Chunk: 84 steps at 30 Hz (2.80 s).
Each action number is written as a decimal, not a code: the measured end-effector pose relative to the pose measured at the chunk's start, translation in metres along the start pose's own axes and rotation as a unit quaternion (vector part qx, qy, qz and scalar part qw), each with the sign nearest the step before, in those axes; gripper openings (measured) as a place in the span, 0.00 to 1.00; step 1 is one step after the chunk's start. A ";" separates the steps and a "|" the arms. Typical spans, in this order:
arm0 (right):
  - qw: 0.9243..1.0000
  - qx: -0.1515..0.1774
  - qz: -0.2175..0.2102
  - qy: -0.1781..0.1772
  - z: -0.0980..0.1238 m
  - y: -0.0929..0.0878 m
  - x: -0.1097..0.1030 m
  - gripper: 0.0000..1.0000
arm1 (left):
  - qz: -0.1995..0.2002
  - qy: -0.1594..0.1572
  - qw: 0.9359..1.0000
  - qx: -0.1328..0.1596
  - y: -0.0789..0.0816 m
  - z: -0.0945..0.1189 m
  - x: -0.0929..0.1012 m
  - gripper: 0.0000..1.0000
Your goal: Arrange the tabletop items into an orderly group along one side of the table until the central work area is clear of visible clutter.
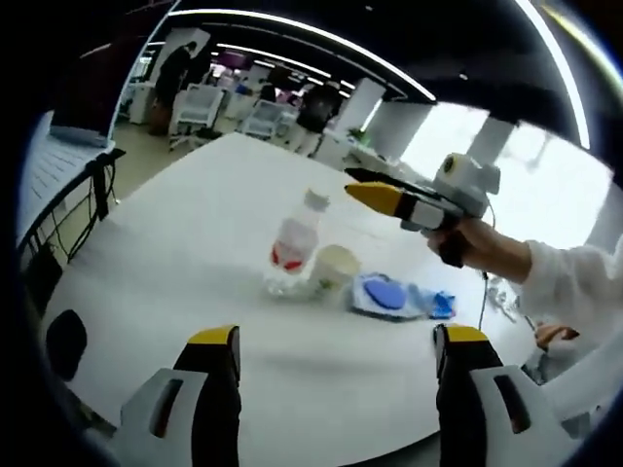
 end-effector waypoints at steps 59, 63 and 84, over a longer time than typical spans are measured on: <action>0.869 -0.061 -0.335 -0.358 0.357 -0.221 -0.118 0.85 | -0.118 -0.006 0.988 -0.097 -0.025 -0.023 0.025 0.87; 0.870 -0.061 -0.336 -0.355 0.355 -0.221 -0.116 0.85 | -0.116 -0.006 0.989 -0.094 -0.024 -0.022 0.027 0.87; 0.864 -0.074 -0.359 -0.345 0.346 -0.228 -0.111 0.80 | -0.128 -0.009 0.986 -0.106 -0.025 -0.024 0.022 0.85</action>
Point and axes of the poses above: the point that each gripper's makers call its tool centre point, and the gripper's own axes: z roughly backward along the fingers, x roughly to its right, y roughly out of its top, the point moved 6 cm from there along z, roughly backward along the fingers, and after that the axes turned 12 degrees about -x, right-handed, at the moved point
